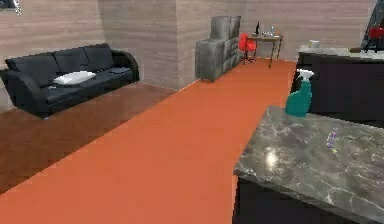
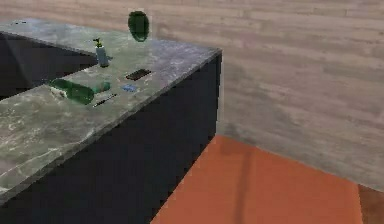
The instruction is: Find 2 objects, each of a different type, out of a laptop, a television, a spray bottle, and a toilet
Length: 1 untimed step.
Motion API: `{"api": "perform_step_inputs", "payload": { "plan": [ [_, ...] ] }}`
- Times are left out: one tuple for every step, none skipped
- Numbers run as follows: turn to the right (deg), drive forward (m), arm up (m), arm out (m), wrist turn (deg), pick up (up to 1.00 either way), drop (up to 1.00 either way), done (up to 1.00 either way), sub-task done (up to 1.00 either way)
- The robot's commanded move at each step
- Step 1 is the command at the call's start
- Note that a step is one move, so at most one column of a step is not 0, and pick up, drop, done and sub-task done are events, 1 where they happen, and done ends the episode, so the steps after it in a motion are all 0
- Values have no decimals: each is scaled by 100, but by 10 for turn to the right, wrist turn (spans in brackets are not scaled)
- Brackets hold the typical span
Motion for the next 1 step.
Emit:
{"api": "perform_step_inputs", "payload": {
  "plan": [
    [270, 0, 0, 0, 0, 0, 0, 0, 0]
  ]
}}
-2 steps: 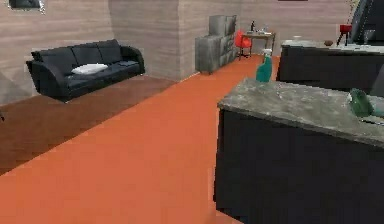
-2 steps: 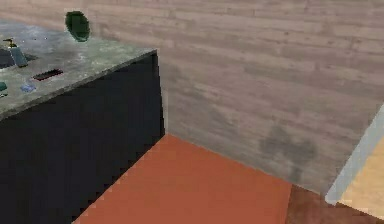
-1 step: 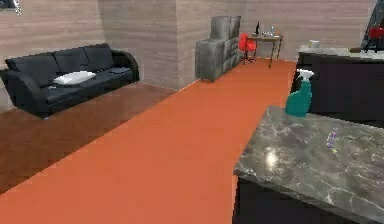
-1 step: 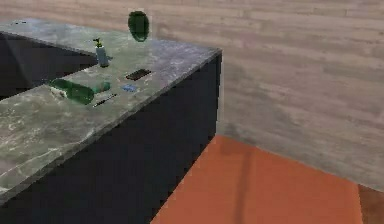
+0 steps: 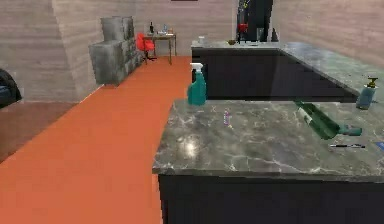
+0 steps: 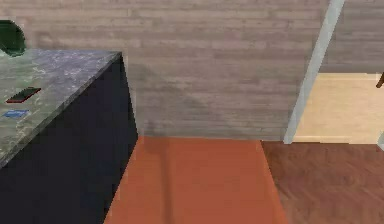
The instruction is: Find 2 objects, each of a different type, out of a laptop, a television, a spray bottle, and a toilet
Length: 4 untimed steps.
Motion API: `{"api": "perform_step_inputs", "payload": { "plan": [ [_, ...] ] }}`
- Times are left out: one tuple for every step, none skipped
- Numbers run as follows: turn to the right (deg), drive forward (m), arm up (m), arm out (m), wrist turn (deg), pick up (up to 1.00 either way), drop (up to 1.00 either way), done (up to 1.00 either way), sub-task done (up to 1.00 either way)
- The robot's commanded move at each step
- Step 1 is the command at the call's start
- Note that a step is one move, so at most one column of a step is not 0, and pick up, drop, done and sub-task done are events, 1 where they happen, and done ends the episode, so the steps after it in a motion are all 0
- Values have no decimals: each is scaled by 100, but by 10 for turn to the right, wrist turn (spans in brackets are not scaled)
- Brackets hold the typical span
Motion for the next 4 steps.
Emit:
{"api": "perform_step_inputs", "payload": {
  "plan": [
    [0, 0, 0, 0, 0, 0, 0, 0, 100],
    [450, 0, 0, 0, 0, 0, 0, 0, 0],
    [450, 0, 0, 0, 0, 0, 0, 0, 0],
    [450, 0, 0, 0, 0, 0, 0, 0, 0]
  ]
}}
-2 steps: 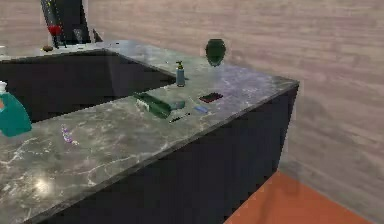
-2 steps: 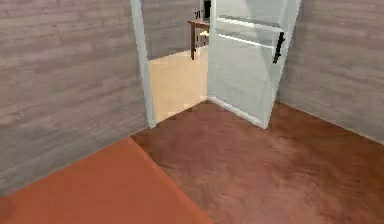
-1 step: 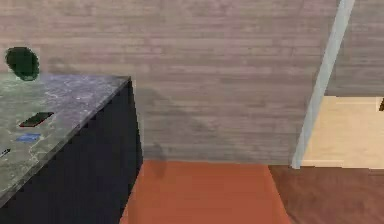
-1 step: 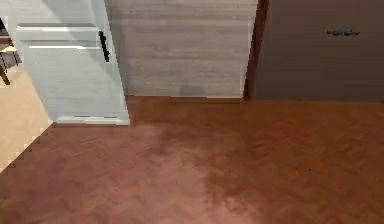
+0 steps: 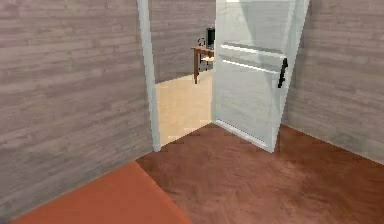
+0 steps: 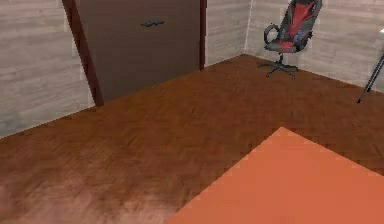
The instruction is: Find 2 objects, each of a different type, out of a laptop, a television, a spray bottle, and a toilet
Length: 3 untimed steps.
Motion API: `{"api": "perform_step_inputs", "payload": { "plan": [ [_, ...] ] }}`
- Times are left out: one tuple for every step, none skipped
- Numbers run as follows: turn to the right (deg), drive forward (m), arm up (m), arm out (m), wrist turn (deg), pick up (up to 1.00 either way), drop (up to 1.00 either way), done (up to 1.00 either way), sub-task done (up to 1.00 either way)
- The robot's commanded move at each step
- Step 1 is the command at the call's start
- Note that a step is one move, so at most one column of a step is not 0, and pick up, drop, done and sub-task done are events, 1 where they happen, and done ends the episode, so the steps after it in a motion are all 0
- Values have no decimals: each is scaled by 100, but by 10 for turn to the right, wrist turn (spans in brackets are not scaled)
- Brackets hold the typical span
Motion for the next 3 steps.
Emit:
{"api": "perform_step_inputs", "payload": {
  "plan": [
    [90, 0, 0, 0, 0, 0, 0, 0, 0],
    [0, 100, 0, 0, 0, 0, 0, 0, 0],
    [0, 60, 0, 0, 0, 0, 0, 0, 0]
  ]
}}
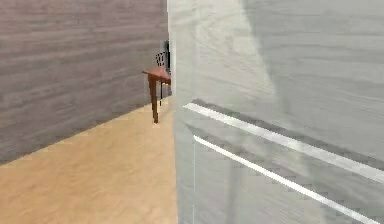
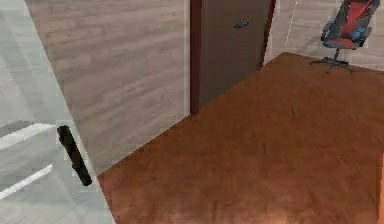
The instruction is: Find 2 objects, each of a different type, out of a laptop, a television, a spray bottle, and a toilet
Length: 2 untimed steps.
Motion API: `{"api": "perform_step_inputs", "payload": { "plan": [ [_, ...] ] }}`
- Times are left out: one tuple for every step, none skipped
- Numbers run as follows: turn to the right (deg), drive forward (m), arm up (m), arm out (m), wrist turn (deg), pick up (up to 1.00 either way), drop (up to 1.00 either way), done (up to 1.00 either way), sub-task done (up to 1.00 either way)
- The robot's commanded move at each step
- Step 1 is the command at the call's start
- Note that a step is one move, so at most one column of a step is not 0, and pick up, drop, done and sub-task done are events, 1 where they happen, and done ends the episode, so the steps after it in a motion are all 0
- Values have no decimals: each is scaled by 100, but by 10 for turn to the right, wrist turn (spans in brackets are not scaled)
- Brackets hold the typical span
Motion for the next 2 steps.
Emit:
{"api": "perform_step_inputs", "payload": {
  "plan": [
    [-300, 0, 0, 0, 0, 0, 0, 0, 0],
    [0, 90, 0, 0, 0, 0, 0, 0, 0]
  ]
}}
